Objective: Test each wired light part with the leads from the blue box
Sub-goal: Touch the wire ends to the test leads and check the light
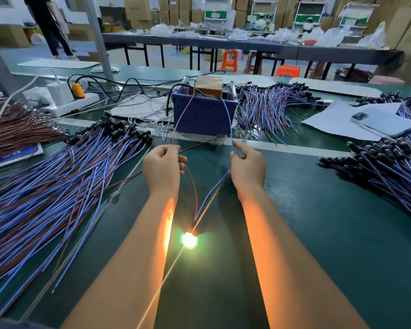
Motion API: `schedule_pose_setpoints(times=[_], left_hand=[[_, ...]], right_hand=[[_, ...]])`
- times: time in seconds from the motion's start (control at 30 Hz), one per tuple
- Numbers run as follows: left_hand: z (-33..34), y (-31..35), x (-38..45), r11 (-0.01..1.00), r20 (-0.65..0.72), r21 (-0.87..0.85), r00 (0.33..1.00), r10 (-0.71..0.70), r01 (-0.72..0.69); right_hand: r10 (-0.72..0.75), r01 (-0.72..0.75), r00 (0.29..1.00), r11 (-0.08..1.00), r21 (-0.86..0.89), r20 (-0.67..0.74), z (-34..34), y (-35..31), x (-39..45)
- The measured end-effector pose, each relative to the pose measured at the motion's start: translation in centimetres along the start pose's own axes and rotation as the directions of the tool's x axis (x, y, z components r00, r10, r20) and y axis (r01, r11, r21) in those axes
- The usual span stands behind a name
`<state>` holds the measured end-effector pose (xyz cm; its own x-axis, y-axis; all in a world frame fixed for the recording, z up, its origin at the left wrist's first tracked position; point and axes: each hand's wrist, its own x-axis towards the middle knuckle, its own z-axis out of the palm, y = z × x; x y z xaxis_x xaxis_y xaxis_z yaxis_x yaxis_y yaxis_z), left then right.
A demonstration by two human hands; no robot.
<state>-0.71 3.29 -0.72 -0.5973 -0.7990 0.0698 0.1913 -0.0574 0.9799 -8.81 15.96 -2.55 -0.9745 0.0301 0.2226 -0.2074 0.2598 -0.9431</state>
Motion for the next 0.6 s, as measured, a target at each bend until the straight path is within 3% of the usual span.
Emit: schedule_pose_setpoints(times=[0.43, 0.6], left_hand=[[-0.05, -0.31, 0.17, 1.000, 0.005, 0.007, 1.000, 0.007, -0.007], [0.04, -0.49, 0.29, 1.000, 0.056, 0.002, 0.998, -0.002, 0.001]], right_hand=[[-0.016, 0.016, 1.000, 1.000, -0.001, 0.016, 0.03, 0.07, 0.05], [-0.040, 0.040, 0.999, 0.995, 0.096, -0.004, -0.05, -0.22, -0.07]])
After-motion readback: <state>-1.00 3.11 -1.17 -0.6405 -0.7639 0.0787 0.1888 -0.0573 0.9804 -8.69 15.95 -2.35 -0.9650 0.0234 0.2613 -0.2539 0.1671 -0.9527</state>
